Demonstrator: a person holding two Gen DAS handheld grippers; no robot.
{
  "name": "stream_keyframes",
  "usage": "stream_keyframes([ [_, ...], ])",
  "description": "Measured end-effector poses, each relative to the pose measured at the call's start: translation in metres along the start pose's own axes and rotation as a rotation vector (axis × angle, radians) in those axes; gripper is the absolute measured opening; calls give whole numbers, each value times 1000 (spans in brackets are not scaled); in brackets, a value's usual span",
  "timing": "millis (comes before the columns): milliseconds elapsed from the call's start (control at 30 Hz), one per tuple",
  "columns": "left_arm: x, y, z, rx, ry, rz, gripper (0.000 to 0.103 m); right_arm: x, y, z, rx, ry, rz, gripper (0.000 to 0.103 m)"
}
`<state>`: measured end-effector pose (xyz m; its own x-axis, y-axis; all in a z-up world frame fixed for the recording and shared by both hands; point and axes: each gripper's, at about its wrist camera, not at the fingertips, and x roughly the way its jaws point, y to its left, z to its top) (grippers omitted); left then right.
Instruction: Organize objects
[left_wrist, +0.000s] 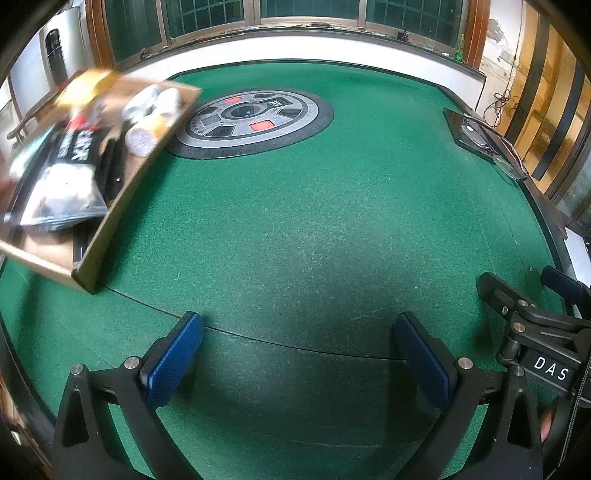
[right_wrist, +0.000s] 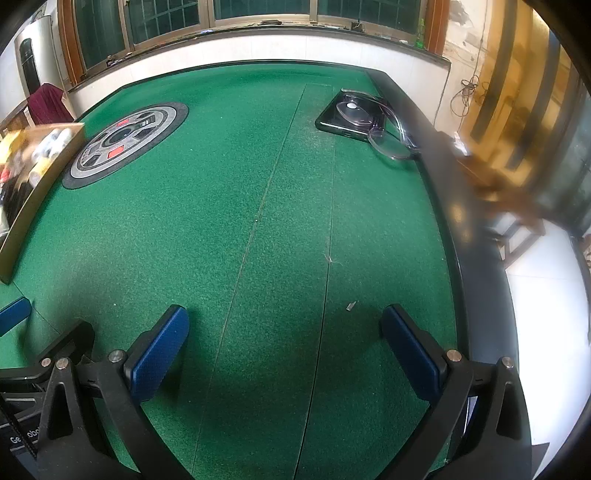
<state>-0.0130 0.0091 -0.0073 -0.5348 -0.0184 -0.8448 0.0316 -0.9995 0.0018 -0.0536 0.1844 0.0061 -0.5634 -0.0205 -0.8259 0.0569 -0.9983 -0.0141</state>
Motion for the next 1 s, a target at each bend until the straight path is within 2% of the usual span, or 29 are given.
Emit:
stream_keyframes([
  [1000,-10,8,-5,0,1,-1,102,-1,-2,0,-1,-1,1,103],
])
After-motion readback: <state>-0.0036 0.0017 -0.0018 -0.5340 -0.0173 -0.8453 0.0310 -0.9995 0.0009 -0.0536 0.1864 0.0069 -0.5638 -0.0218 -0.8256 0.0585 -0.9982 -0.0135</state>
